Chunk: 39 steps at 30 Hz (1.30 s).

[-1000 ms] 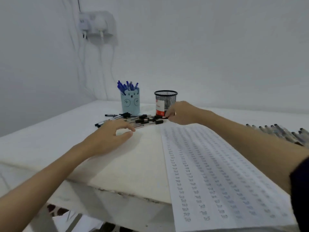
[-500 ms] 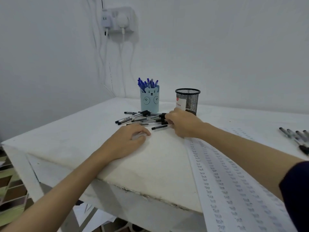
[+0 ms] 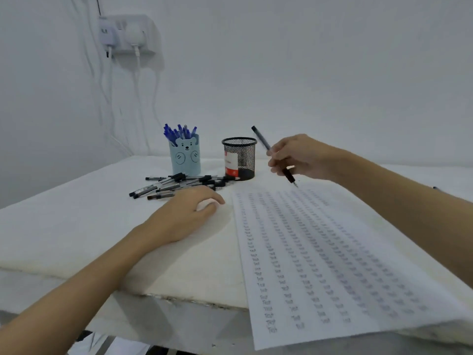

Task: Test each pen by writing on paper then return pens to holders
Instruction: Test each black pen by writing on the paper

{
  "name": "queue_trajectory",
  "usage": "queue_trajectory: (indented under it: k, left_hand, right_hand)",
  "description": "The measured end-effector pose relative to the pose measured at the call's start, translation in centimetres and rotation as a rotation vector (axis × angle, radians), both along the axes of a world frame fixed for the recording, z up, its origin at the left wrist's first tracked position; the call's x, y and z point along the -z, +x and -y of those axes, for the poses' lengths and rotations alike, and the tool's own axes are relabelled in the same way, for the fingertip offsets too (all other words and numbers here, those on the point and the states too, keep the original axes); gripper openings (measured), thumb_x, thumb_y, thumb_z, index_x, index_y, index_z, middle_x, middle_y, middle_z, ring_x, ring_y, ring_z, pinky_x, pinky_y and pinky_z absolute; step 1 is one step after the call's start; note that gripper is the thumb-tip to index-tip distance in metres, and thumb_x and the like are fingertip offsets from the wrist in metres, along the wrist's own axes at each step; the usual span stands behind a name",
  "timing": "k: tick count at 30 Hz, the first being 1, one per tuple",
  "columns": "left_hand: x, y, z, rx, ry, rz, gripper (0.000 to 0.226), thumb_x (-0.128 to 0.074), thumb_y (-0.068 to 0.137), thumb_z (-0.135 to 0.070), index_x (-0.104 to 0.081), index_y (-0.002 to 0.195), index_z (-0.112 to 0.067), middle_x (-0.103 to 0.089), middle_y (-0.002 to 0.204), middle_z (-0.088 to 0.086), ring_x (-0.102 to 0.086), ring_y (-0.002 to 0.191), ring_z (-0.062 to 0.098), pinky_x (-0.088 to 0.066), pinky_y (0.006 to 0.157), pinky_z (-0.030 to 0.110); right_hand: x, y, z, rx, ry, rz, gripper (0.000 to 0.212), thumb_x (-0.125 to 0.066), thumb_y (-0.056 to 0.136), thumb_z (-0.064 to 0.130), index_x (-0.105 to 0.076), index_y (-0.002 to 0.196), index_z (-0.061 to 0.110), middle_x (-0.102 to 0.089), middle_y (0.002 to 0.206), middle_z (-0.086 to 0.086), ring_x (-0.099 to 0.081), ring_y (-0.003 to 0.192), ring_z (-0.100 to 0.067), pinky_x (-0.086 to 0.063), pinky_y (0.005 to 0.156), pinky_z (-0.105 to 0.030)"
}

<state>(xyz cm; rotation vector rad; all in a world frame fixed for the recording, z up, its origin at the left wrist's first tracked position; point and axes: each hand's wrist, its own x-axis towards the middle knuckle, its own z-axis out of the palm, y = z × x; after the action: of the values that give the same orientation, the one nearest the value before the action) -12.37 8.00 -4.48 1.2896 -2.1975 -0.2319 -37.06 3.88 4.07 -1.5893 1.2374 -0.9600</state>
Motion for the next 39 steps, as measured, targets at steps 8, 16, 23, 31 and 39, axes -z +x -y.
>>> queue_trajectory:
  k: [8,16,23,31,39]
  left_hand:
    - [-0.2,-8.8,1.4,0.142,0.107,0.120,0.031,-0.041,0.098,-0.036,-0.050,0.128,-0.037,-0.045,0.136,-0.019,-0.039,0.125,0.003,-0.031,0.103,0.028]
    - [-1.1,-10.3,0.0,0.128,0.078,0.313,0.033,-0.045,0.090,-0.054,-0.054,0.119,-0.040,-0.053,0.114,-0.015,-0.050,0.106,0.006,-0.040,0.093,0.030]
    - [-2.3,-10.2,0.0,0.164,0.062,0.249,0.024,-0.046,0.094,-0.041,-0.060,0.113,-0.033,-0.055,0.114,-0.013,-0.049,0.104,0.002,-0.040,0.089,0.026]
    - [-1.6,-12.7,3.4,0.162,0.039,0.315,0.031,-0.043,0.096,-0.029,-0.053,0.125,-0.029,-0.048,0.119,-0.016,-0.043,0.108,0.001,-0.030,0.085,0.020]
    - [-0.1,-14.5,5.9,0.218,-0.017,0.137,0.032,-0.044,0.095,-0.027,-0.053,0.125,-0.022,-0.053,0.123,-0.010,-0.046,0.111,0.001,-0.035,0.094,0.021]
  right_hand:
    - [0.7,-6.5,-3.3,0.095,0.284,0.559,0.064,-0.043,0.072,0.077,-0.028,0.054,0.018,-0.022,0.053,0.001,-0.018,0.051,-0.016,-0.025,0.058,-0.028]
    - [1.2,-9.1,-5.0,0.126,0.206,0.681,0.063,-0.054,0.067,0.073,-0.049,0.065,0.010,-0.023,0.056,0.001,-0.017,0.055,-0.015,-0.028,0.056,-0.027]
    - [2.2,-9.8,-4.0,0.062,0.191,0.288,0.064,-0.024,0.098,0.044,-0.067,0.096,-0.004,-0.066,0.075,-0.017,-0.064,0.062,-0.026,-0.050,0.069,-0.032]
    - [4.8,-7.8,-1.8,0.181,-0.114,-0.071,0.017,-0.069,0.085,0.016,-0.065,0.076,0.002,-0.062,0.069,-0.009,-0.055,0.059,-0.015,-0.048,0.058,-0.020]
    - [7.7,-6.9,-0.6,0.251,-0.240,0.005,0.045,-0.052,0.096,0.032,-0.057,0.060,0.005,-0.055,0.042,-0.005,-0.047,0.032,-0.020,-0.031,0.033,-0.019]
